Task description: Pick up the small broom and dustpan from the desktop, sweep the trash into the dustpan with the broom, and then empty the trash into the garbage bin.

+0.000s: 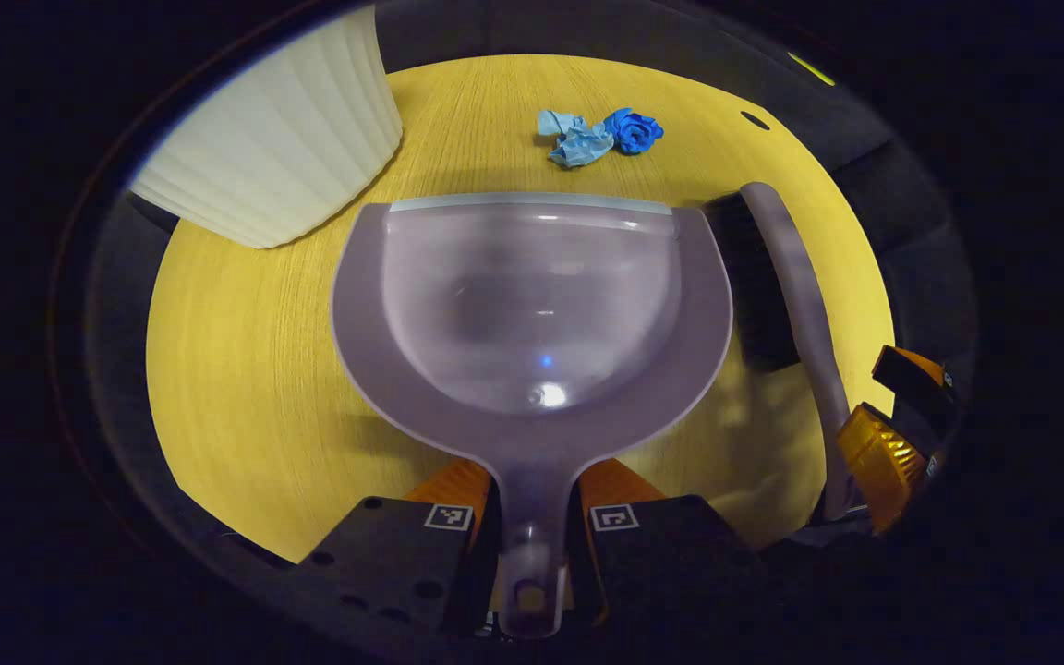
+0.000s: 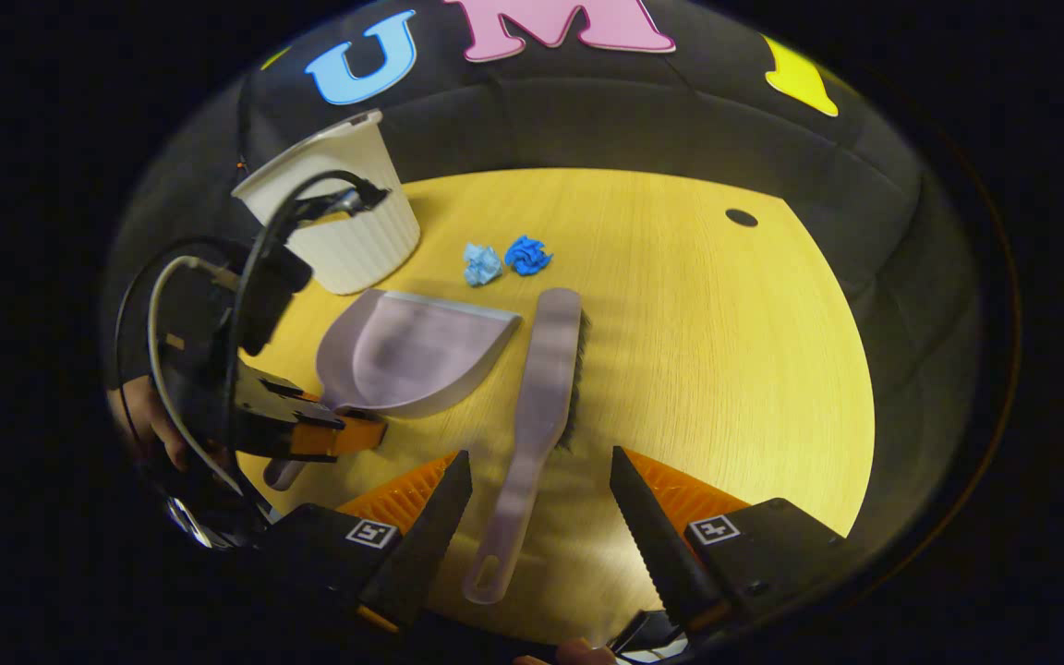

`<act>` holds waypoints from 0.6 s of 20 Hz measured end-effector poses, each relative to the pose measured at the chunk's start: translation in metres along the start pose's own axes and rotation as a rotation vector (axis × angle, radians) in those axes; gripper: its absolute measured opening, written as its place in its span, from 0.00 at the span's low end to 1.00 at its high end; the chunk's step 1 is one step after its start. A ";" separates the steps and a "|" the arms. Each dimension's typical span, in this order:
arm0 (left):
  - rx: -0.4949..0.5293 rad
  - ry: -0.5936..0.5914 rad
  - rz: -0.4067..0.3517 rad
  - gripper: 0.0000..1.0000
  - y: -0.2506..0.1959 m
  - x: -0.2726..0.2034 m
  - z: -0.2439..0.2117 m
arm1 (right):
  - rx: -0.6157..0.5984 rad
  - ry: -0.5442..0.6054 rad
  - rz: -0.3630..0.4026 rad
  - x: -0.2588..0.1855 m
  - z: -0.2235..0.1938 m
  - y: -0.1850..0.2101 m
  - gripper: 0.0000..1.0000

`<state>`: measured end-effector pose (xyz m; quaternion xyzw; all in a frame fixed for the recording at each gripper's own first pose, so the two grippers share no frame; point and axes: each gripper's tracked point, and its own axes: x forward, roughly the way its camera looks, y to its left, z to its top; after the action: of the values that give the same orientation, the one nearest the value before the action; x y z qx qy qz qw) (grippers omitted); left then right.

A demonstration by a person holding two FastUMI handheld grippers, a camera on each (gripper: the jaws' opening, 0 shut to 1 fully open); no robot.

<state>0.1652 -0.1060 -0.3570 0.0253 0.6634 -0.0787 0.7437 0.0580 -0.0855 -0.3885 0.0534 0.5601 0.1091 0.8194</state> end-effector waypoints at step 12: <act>0.015 -0.093 -0.141 0.30 0.007 -0.002 -0.003 | 0.096 0.417 -0.195 0.058 -0.040 -0.020 0.96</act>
<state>0.1635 -0.0988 -0.3558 -0.0196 0.6277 -0.1371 0.7661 0.0433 -0.0927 -0.4604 0.0142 0.7243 0.0114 0.6892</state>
